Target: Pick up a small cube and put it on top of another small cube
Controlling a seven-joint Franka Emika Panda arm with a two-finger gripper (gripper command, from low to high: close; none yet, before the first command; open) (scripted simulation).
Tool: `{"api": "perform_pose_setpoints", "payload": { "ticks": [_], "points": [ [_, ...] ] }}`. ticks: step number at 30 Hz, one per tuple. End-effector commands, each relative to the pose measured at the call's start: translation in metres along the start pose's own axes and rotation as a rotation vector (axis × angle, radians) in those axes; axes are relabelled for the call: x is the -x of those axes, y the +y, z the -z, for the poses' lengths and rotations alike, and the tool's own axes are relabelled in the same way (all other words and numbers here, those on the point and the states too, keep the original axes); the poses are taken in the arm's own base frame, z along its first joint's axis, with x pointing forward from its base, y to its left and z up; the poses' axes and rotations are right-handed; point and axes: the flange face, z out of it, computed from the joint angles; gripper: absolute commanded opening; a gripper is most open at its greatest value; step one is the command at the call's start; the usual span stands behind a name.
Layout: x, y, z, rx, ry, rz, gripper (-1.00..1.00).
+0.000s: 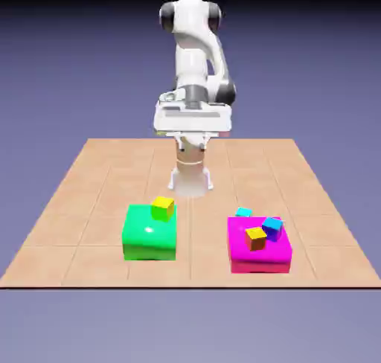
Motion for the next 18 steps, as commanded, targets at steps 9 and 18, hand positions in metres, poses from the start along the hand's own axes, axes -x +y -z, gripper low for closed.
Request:
{"api": "perform_pose_setpoints", "payload": {
  "ticks": [9, 18],
  "points": [
    [0.056, 0.003, -0.023, 0.057, -0.161, 0.191, 0.0],
    [0.119, 0.019, -0.044, 0.057, -0.337, 0.37, 0.0]
  ]
}}
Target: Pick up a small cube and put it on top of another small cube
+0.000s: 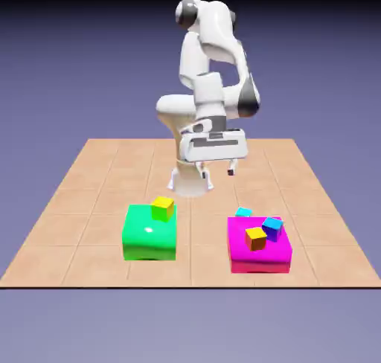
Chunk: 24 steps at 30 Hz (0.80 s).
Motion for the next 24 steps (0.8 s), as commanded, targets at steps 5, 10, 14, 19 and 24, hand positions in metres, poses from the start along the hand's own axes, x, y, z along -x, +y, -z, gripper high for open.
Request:
{"api": "perform_pose_setpoints", "payload": {
  "ticks": [5, 10, 14, 19, 24],
  "points": [
    [0.033, -0.001, -0.022, -0.026, -0.085, 0.099, 0.0],
    [0.067, 0.001, -0.043, -0.069, -0.157, 0.193, 0.0],
    [0.095, 0.004, -0.058, -0.113, -0.202, 0.266, 0.0],
    [0.129, 0.01, -0.075, -0.177, -0.238, 0.354, 0.0],
    [0.162, 0.017, -0.089, -0.246, -0.25, 0.44, 0.0]
  ]
}}
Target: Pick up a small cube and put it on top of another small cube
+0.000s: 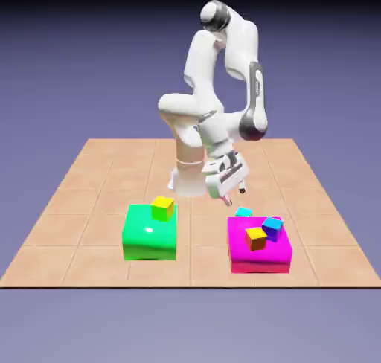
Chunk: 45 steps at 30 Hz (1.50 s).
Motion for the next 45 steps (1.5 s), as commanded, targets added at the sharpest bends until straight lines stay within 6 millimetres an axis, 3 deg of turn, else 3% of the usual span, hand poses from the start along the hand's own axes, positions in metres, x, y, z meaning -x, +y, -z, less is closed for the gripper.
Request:
{"api": "perform_pose_setpoints", "payload": {
  "ticks": [1, 7, 16, 23, 30, 39, 40, 45],
  "points": [
    [0.006, 0.0, -0.004, -0.011, 0.001, 0.019, 0.0],
    [0.036, -0.001, -0.024, -0.067, 0.025, 0.122, 0.0],
    [0.04, -0.031, -0.041, -0.1, 0.067, 0.136, 0.0],
    [0.047, -0.039, -0.06, -0.115, 0.07, 0.146, 0.0],
    [0.05, -0.029, -0.079, -0.108, 0.053, 0.145, 0.0],
    [0.041, 0.002, -0.091, -0.067, 0.025, 0.122, 0.0],
    [0.041, 0.002, -0.091, -0.067, 0.025, 0.122, -1.0],
    [0.047, -0.015, -0.088, -0.091, 0.038, 0.137, -1.0]
  ]
}}
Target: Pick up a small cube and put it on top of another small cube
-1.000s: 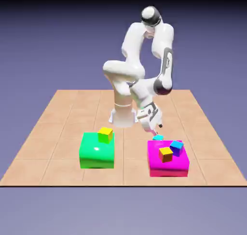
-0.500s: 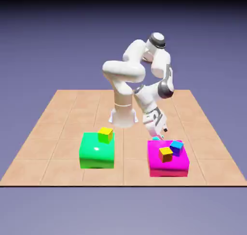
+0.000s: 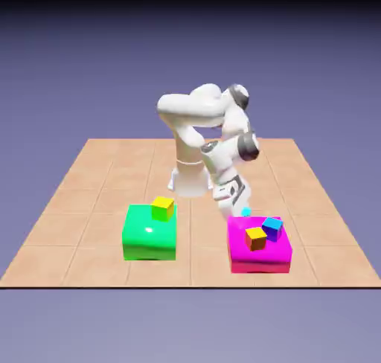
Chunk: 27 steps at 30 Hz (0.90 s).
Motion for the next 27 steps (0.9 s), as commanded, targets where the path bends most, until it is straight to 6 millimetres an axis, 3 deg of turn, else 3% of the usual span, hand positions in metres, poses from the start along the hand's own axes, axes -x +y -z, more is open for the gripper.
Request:
{"api": "perform_pose_setpoints", "payload": {
  "ticks": [1, 7, 13, 27],
  "points": [
    [0.0, -0.004, 0.001, -0.004, 0.004, 0.003, -1.0],
    [-0.001, -0.021, 0.013, -0.02, 0.024, 0.011, -1.0],
    [-0.007, -0.026, 0.029, -0.02, 0.035, 0.009, -1.0],
    [-0.016, 0.006, 0.064, 0.014, -0.016, -0.012, -1.0]
  ]
}}
